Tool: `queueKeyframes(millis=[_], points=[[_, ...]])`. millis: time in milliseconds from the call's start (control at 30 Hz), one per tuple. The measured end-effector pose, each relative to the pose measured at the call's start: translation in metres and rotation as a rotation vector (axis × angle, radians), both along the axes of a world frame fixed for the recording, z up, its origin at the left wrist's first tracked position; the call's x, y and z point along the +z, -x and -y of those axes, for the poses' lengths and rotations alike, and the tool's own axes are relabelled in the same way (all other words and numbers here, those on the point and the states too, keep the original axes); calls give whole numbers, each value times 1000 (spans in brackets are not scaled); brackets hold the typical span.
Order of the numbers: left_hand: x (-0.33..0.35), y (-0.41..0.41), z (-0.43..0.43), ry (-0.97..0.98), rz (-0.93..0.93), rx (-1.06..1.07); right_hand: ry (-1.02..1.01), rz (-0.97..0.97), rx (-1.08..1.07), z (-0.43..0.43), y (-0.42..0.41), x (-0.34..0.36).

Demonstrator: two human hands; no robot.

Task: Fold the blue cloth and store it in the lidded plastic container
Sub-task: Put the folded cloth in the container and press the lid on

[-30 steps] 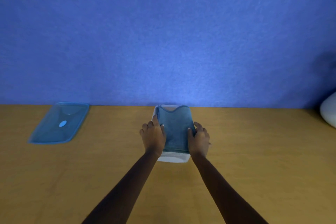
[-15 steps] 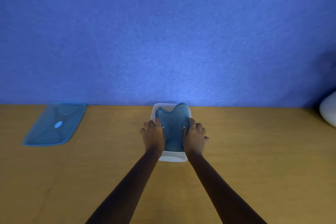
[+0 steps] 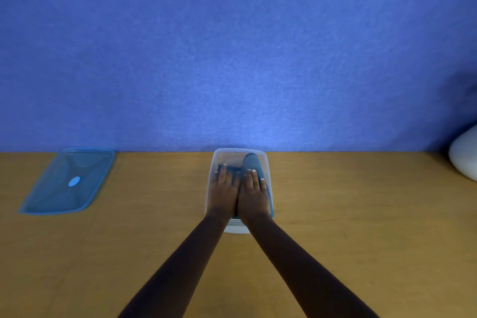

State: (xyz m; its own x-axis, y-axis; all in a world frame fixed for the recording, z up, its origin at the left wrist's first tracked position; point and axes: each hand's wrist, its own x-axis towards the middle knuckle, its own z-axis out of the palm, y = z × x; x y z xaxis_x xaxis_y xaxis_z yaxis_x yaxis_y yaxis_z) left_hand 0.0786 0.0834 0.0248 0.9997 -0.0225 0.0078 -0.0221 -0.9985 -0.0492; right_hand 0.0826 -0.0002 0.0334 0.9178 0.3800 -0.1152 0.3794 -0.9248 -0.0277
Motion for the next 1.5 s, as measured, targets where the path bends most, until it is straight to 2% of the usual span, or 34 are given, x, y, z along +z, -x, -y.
queueKeyframes(millis=[167, 300, 533, 767, 933, 1067, 1167, 1233, 1500], points=[[-12, -10, -6, 55, -221, -39, -26, -163, -105, -5, -9, -7], [-18, -15, -8, -34, -388, -3, -80, -276, -156, -7, -14, -17], [-29, -20, -7, -175, -486, 33, -202, -461, -221, -9, -25, -23], [-30, -22, -4, -283, -562, 53, -186, -529, -236, -12, -29, -23], [-28, -22, -3, -284, -576, 65, -167, -516, -233, -12, -30, -26], [-27, -21, -3, -281, -571, 53, -226, -375, -224, -16, -27, -26], [-24, -19, -4, -323, -550, 12, -312, -243, -57, -19, -21, -25], [-22, -18, -4, -350, -544, -5, -336, -264, 7, -18, -19, -24], [-28, -18, -2, -238, -525, 68, 7, -257, -62, 6, -25, -27]])
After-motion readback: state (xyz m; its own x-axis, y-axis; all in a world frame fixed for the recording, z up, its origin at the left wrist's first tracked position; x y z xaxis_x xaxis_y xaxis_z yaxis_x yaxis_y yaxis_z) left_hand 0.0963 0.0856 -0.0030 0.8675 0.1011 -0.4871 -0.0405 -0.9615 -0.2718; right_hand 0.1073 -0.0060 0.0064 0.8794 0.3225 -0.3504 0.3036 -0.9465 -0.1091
